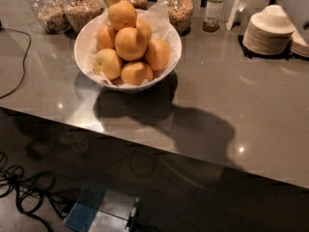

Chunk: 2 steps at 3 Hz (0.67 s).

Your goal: Pick orange from white bowl

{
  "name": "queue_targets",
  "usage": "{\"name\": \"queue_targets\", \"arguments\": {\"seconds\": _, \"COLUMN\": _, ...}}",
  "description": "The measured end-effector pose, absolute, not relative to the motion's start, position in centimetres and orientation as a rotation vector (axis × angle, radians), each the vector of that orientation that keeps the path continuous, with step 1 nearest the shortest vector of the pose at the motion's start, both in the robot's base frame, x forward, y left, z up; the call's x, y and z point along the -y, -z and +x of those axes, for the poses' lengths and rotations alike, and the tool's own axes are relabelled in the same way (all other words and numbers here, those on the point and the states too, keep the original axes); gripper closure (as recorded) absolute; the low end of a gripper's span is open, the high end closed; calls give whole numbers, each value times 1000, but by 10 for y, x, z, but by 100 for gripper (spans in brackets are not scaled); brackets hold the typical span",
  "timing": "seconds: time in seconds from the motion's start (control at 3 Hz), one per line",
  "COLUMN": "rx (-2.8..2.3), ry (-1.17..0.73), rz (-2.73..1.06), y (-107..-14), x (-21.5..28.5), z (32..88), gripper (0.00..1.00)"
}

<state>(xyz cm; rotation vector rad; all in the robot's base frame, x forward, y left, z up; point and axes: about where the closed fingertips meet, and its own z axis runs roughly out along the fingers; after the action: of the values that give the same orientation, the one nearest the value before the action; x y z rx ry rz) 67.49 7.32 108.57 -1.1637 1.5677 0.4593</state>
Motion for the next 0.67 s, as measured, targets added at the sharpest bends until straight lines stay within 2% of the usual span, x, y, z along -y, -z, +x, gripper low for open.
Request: {"name": "queue_targets", "arguments": {"seconds": 0.67, "rx": -1632, "ry": -587, "rz": -1174, "y": -1056, "x": -104, "z": 720, "gripper": 0}}
